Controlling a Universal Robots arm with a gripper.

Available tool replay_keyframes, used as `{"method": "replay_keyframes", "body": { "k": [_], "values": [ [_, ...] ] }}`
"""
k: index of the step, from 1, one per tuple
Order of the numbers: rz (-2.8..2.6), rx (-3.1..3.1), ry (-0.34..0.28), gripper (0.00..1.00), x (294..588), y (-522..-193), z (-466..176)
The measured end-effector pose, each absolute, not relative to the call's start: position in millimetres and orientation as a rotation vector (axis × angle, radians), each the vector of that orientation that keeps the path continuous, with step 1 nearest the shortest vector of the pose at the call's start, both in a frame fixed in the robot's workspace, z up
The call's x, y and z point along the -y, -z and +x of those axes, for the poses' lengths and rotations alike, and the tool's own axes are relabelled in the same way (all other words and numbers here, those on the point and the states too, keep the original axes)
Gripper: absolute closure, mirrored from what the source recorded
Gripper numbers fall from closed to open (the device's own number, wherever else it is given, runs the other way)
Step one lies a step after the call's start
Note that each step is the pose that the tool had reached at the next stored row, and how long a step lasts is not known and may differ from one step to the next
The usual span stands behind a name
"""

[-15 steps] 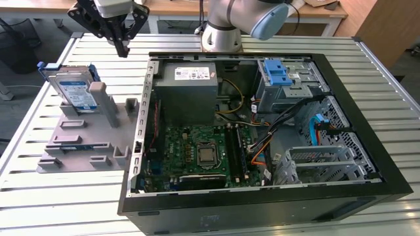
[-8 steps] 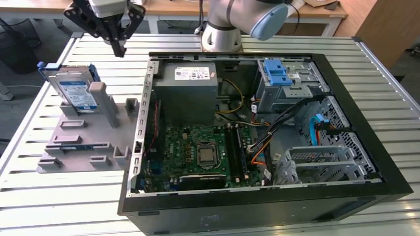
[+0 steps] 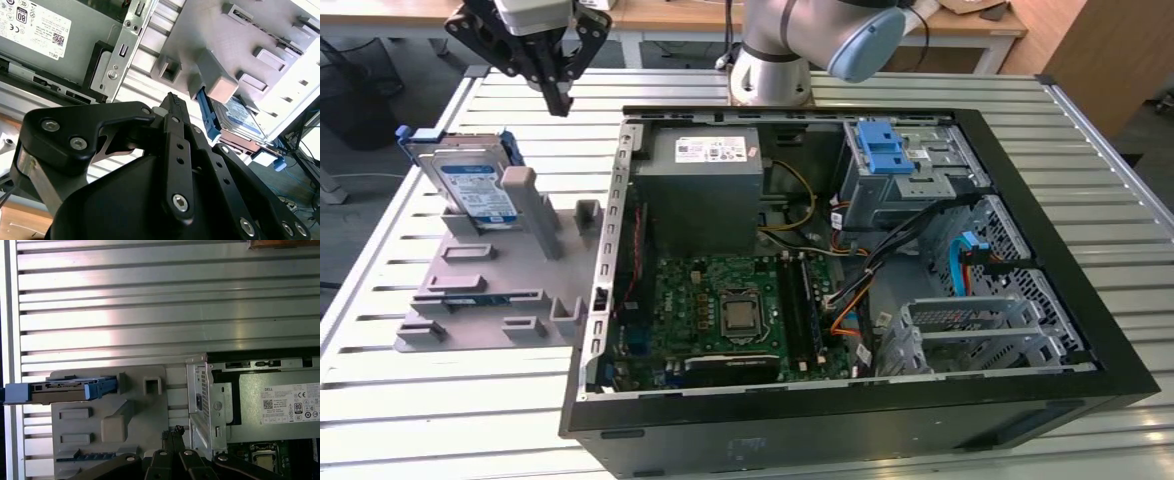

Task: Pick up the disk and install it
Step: 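Reach for the disk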

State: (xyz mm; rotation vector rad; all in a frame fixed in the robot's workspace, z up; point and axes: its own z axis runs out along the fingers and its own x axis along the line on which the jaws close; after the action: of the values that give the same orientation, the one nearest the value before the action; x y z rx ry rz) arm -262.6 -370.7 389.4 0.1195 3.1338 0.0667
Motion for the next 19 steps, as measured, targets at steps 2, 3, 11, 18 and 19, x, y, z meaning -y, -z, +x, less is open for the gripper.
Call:
{"method": "replay_keyframes", "body": {
  "k": [2, 3, 11, 18, 19],
  "values": [
    [0.119, -3.134, -0.067, 0.89, 370.7, -389.4, -262.6],
    [0.119, -3.134, -0.067, 0.89, 370.7, -389.4, -262.7],
    [0.12, -3.134, -0.064, 0.89, 370.7, -389.4, -265.0],
    [0.119, -3.134, -0.047, 0.89, 370.5, -389.3, -267.4],
    [0.119, -3.134, -0.047, 0.89, 370.4, -389.3, -268.2]
  ]
}}
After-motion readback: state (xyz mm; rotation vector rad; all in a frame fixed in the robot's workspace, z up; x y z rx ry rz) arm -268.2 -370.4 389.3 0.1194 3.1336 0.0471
